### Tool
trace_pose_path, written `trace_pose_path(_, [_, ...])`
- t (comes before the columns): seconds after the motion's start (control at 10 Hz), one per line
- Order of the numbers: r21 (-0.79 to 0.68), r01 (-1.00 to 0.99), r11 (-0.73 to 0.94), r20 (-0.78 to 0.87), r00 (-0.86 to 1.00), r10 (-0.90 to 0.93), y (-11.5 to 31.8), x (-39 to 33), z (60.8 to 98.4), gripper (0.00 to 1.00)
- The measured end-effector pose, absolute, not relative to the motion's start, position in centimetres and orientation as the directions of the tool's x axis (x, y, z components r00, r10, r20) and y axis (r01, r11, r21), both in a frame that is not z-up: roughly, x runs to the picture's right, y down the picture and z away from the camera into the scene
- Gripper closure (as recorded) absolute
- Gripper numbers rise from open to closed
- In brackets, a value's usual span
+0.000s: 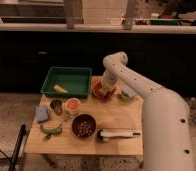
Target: Wipe red bowl with eraser
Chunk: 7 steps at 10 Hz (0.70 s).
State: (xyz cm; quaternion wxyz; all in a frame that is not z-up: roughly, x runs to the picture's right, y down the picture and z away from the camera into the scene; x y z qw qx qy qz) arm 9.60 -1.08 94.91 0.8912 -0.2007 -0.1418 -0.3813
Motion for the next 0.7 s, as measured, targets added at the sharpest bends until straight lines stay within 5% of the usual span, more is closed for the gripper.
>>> trace_pose_path(0.7, [-0.211, 0.733, 0.647, 0.418, 0.666, -0.618, -2.6, 6.1, 97.1, 1.00])
